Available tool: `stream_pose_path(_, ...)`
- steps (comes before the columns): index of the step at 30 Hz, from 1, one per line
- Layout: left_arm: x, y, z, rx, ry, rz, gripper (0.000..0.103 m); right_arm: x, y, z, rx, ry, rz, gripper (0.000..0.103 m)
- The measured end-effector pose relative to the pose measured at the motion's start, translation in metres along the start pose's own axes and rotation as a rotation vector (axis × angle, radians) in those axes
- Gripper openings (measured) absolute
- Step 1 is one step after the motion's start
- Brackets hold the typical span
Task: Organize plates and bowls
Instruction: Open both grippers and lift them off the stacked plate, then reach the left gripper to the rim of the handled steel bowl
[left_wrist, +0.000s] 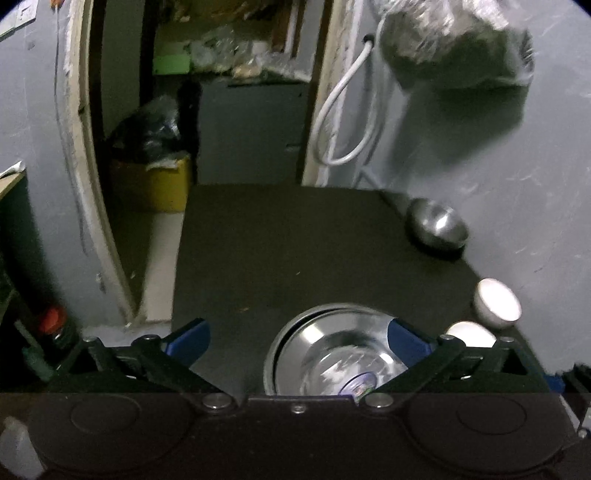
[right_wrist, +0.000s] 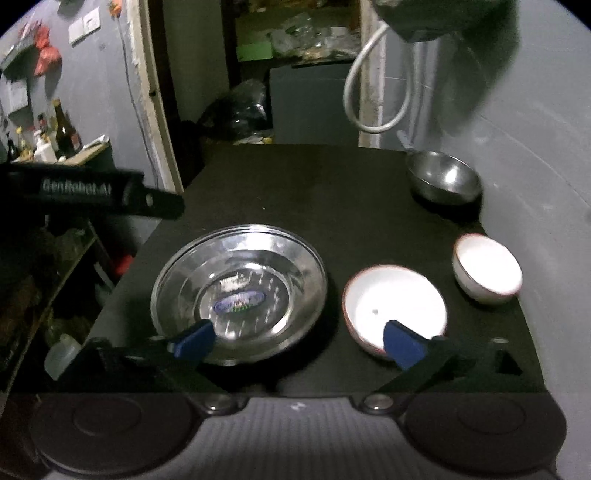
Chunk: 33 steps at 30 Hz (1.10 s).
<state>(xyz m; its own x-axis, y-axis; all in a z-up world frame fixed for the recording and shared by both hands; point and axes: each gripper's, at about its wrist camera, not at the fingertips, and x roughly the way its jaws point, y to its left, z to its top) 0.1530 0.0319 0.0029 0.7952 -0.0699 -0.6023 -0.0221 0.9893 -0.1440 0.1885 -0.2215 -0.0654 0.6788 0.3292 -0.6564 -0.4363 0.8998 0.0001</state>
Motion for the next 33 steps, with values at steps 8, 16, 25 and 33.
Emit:
stream_pose_path(8,0.013,-0.019,0.006,0.052,-0.026,-0.085,0.102,-0.017,-0.021,-0.008,0.073,-0.041,-0.069,0.103)
stream_pose_path(16,0.056,-0.028,0.06,0.037,-0.106,-0.106,0.102,-0.013,-0.06,0.019,0.195,-0.179,-0.147,0.103)
stream_pose_path(25,0.187,-0.07,0.132,0.042,-0.012,-0.232,0.102,0.064,-0.129,0.093,0.429,-0.25,-0.179,0.103)
stream_pose_path(33,0.286,-0.096,0.153,0.012,0.086,-0.317,0.102,0.129,-0.166,0.11,0.516,-0.211,-0.245,0.087)
